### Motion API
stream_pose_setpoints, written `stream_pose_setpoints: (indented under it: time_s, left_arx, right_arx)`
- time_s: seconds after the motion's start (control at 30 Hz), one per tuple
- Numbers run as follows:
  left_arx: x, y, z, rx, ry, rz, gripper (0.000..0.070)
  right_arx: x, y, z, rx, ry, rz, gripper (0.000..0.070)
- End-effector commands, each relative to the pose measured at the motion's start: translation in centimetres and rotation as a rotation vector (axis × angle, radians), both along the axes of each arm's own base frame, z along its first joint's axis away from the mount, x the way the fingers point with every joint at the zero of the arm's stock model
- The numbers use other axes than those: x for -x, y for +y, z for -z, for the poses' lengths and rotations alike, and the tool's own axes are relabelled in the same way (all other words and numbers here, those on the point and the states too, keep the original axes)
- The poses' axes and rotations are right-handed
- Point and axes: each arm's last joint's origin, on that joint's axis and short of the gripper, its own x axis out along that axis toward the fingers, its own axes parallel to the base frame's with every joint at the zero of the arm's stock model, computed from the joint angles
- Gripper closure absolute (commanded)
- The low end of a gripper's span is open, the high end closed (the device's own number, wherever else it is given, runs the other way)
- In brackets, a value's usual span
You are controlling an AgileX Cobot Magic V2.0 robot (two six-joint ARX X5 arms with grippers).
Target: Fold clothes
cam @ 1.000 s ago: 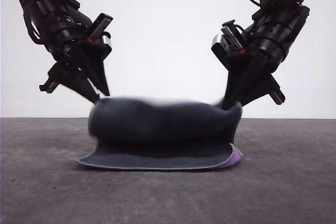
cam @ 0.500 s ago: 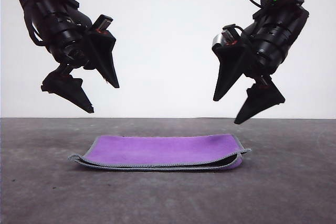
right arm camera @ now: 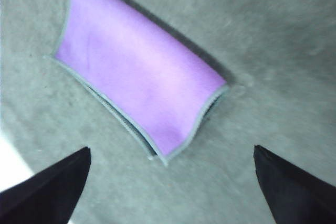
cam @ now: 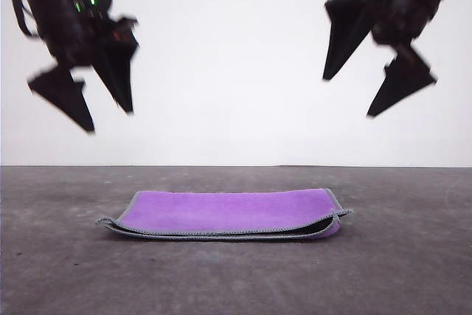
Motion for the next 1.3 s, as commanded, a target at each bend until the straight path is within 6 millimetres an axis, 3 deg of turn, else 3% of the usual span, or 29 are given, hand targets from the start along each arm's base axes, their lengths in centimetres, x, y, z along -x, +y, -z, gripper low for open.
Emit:
stream_pose_setpoints:
  time_s: [0.0,0.23,0.47,0.63,0.93,1.27]
  left_arx:
    - [0.4,0.1,-1.2,-0.032,-0.030,-0.017,0.0252]
    - [3.9,1.4,-5.4,-0.041,-0.109,-0.054,0.0253]
    - [7.3,2.5,-8.6,-0.036,-0.180,-0.071,0.0253]
    - [8.4,3.4,-9.8,-0.042,-0.226,-0.105,0.0253]
    - [8.4,3.9,-9.9,-0.040,-0.226,-0.133,0.0253]
    - [8.2,3.8,-10.0,-0.034,-0.248,-0.135,0.0254]
  right_arx:
    - [0.4,-0.2,-1.5,0.026,-0.041,0.032,0.0071]
    - [3.7,-1.1,-4.9,0.086,-0.121,0.075,0.0071]
    - [8.3,-2.2,-4.2,0.123,-0.137,0.119,0.0071]
    - [10.5,-2.6,-0.4,0.058,-0.208,0.206,0.0071]
    - [9.7,-1.9,8.9,-0.180,-0.173,0.310,0.0073]
    - [6.8,-0.9,13.5,-0.300,-0.035,0.326,0.0086]
